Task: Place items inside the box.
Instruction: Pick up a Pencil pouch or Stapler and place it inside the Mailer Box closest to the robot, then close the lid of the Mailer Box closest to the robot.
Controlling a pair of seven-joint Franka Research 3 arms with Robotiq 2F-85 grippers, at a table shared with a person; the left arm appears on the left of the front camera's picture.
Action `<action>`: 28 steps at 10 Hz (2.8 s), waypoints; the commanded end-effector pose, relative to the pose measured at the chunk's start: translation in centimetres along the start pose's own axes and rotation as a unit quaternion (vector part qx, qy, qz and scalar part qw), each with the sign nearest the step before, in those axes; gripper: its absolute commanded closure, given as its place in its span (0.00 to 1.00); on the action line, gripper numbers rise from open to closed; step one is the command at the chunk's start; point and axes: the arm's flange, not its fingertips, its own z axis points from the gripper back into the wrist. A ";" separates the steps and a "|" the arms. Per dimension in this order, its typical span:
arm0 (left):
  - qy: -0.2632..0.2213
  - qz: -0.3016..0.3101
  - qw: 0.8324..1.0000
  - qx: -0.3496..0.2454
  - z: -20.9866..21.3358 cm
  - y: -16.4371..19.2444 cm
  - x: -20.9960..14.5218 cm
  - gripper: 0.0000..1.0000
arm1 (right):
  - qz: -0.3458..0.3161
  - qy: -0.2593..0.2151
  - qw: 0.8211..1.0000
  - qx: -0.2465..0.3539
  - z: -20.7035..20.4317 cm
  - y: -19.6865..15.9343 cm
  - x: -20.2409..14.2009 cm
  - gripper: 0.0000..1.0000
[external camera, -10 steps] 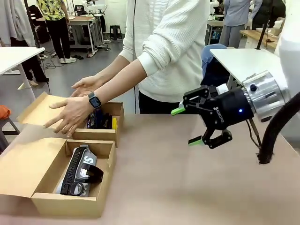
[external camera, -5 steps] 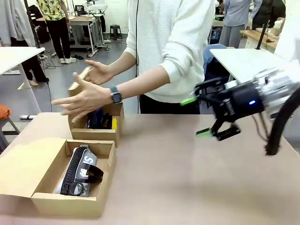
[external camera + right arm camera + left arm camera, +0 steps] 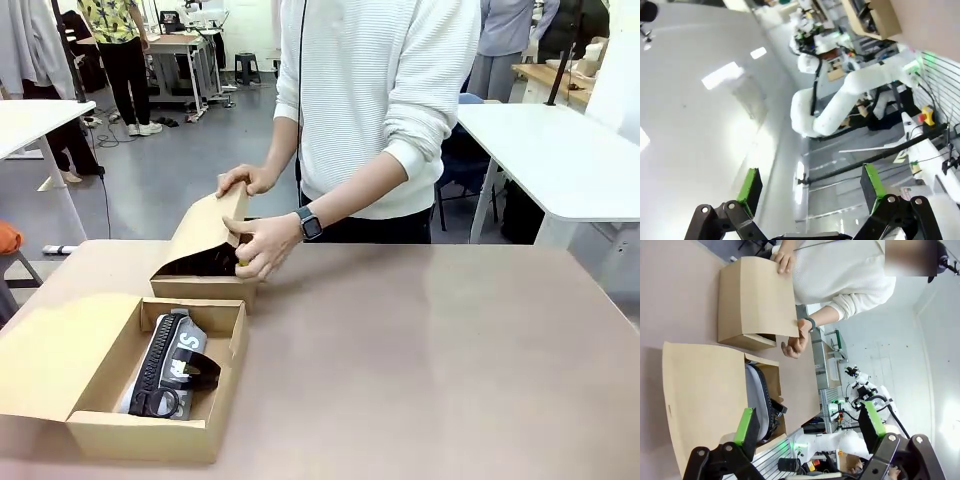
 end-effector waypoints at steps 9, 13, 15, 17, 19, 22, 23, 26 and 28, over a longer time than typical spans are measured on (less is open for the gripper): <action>-0.004 -0.008 1.000 -0.008 -0.1 -0.1 0.0 0.00 | 0.010 -0.003 1.000 0.014 2.4 -1.4 -0.6 0.00; 0.031 -0.166 0.985 -0.024 -2.3 -1.0 -0.5 0.00 | 0.010 -0.003 1.000 0.014 2.4 -1.4 -0.6 0.00; 0.093 -0.407 0.906 -0.077 -5.6 -1.6 -1.9 0.00 | 0.010 -0.003 1.000 0.014 2.4 -1.4 -0.6 0.00; 0.022 -0.696 0.712 -0.089 -6.0 -1.8 -1.6 0.00 | 0.010 -0.003 1.000 0.014 2.4 -1.4 -0.6 0.00; -0.036 -0.835 0.541 -0.094 -5.7 -1.8 -0.1 0.00 | 0.010 -0.003 1.000 0.014 2.4 -1.4 -0.6 0.00; 0.200 -0.573 0.794 -0.033 -6.6 -3.1 -0.5 0.00 | 0.010 -0.003 1.000 0.014 2.4 -1.4 -0.6 0.00; 0.200 -0.573 0.794 -0.033 -6.6 -3.1 -0.5 0.00 | 0.010 -0.003 1.000 0.014 2.4 -1.4 -0.6 0.00; 0.230 -0.618 0.750 -0.046 -7.4 -1.8 0.7 0.00 | 0.010 -0.003 1.000 0.014 2.4 -1.4 -0.6 0.00; 0.240 -0.689 0.682 -0.044 -6.2 1.0 2.5 0.00 | 0.010 -0.003 1.000 0.014 2.4 -1.4 -0.6 0.00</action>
